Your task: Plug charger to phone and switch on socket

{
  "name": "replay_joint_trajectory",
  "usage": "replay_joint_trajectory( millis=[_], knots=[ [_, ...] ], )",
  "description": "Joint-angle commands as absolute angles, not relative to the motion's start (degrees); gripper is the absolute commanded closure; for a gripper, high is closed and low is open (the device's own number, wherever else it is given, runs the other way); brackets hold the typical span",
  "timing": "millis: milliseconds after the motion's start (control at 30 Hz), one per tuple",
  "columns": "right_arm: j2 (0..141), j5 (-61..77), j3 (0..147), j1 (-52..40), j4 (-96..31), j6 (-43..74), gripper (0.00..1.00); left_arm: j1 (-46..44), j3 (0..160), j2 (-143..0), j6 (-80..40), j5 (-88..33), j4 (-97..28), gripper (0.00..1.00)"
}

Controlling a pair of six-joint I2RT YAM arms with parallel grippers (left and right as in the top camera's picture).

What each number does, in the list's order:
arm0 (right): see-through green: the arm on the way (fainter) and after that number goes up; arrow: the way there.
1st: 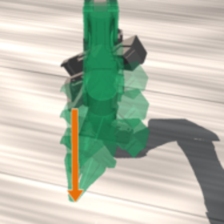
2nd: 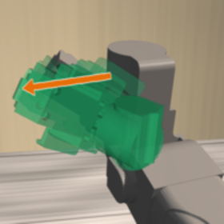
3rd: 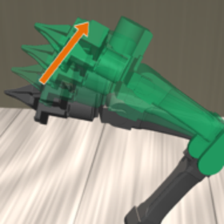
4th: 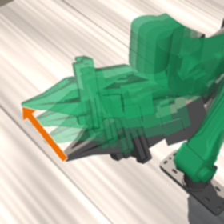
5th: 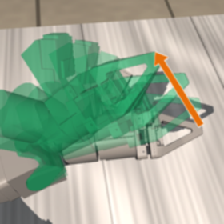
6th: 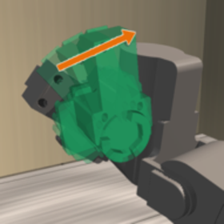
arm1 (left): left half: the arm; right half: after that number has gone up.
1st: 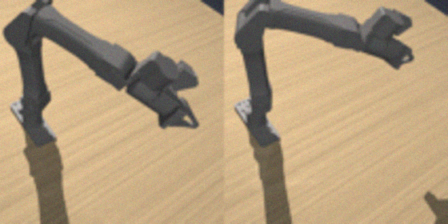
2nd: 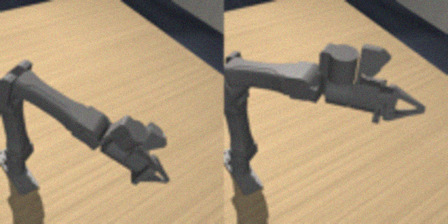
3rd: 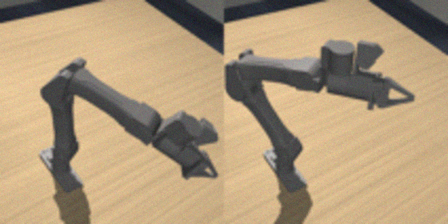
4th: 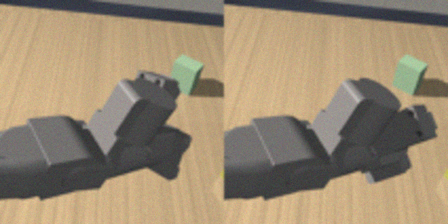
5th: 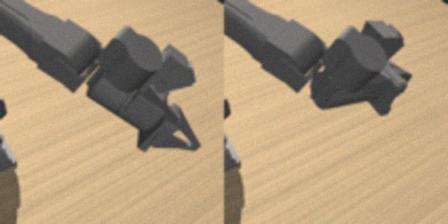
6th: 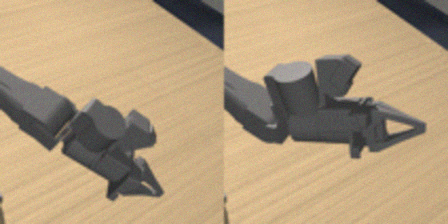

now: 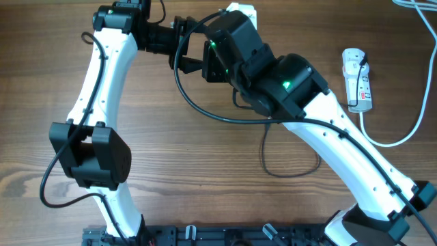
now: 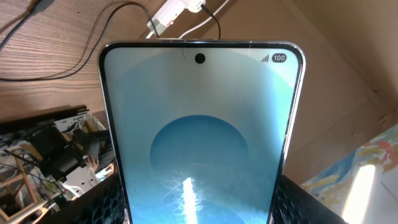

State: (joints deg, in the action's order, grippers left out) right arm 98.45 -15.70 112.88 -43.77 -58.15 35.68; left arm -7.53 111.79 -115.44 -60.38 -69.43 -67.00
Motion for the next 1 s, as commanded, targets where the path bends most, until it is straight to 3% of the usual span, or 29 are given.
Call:
replay_joint_trajectory(
  millis=[0, 967],
  knots=[
    [100.77, -18.90, 113.99, -43.86, -58.11, 34.48, 0.42, -7.27, 111.85, -113.34, -60.86, -70.61, -66.78, 0.34],
    [101.69, -20.51, 114.02, -43.86, -57.54, 34.50, 0.65, -7.27, 111.85, -113.34, -58.94, -70.61, -65.08, 0.34]
  ],
)
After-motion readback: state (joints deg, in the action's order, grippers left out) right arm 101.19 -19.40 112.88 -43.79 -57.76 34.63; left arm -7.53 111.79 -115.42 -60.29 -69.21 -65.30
